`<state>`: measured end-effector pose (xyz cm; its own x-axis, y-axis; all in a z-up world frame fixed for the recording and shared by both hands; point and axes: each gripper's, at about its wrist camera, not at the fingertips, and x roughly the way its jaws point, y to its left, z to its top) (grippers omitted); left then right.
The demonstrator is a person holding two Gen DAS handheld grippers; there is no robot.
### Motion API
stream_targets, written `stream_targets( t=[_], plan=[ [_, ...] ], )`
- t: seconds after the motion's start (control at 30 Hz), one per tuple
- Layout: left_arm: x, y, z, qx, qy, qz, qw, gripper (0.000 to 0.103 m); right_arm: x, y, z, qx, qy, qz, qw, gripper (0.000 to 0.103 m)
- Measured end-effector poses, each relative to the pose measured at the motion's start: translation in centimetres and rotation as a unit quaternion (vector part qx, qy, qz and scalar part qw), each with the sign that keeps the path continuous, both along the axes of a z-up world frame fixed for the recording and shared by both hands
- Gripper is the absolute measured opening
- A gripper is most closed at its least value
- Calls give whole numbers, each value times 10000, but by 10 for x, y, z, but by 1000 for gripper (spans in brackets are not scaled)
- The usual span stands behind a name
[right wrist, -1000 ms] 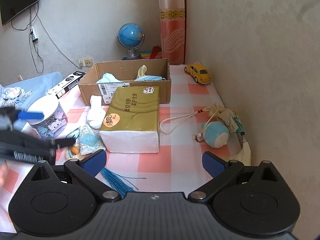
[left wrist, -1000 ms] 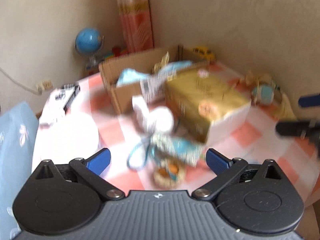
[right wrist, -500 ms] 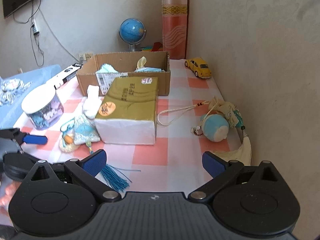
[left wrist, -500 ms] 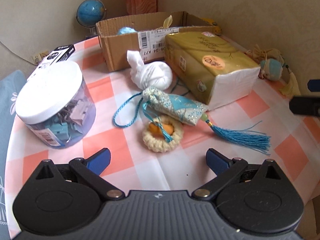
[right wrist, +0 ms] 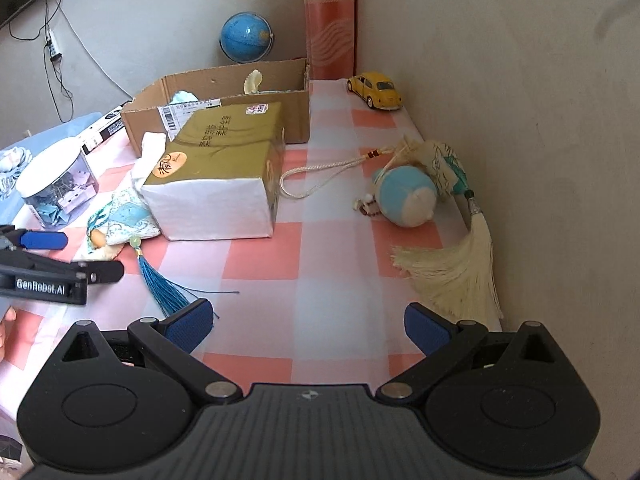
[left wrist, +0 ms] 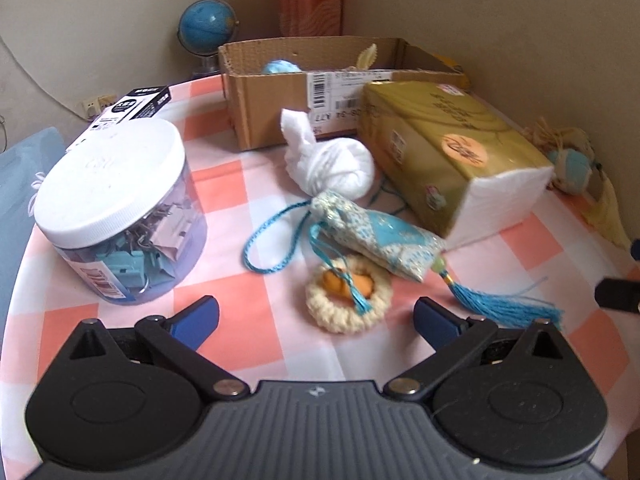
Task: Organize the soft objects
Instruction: 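Move the left gripper to the crocheted ring and close on it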
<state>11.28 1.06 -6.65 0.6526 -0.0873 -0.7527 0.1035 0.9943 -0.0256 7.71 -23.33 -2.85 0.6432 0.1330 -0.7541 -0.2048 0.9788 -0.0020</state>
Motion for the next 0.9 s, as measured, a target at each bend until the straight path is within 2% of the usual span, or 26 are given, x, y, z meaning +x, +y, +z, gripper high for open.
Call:
stream_targets(
  t=[0.2, 0.33, 0.4, 0.47, 0.5, 0.57, 0.6, 0.67, 0.9],
  plan=[
    [0, 0, 1, 0, 28, -68, 10000, 102, 0, 6, 0, -19, -9, 63, 10000, 103],
    [-1, -1, 2, -155, -51, -102, 9998, 98, -1, 8, 0, -45, -10, 89, 9999, 103],
    [-2, -3, 3, -136, -115, -134, 9998, 91, -2, 8, 1, -78, -30, 100, 9999, 103],
    [-4, -5, 5, -47, -187, -160, 9997, 76, -4, 7, 3, -70, -60, 88, 9999, 103],
    [-5, -6, 5, -4, -221, -167, 9996, 74, -4, 7, 4, -55, -66, 78, 9999, 103],
    [-7, -6, 6, -8, -268, -165, 9995, 58, -4, 6, 5, -40, -86, 56, 9999, 103],
    [-8, -6, 7, -2, -291, -165, 9994, 55, -5, 5, 5, -40, -97, 59, 9999, 103],
    [-10, -6, 8, 41, -318, -185, 9993, 42, -5, 6, 6, -48, -111, 73, 9999, 103],
    [-22, -6, 13, -17, -317, -383, 9988, 42, -9, 11, 10, -83, -162, 141, 9997, 103]
  ],
)
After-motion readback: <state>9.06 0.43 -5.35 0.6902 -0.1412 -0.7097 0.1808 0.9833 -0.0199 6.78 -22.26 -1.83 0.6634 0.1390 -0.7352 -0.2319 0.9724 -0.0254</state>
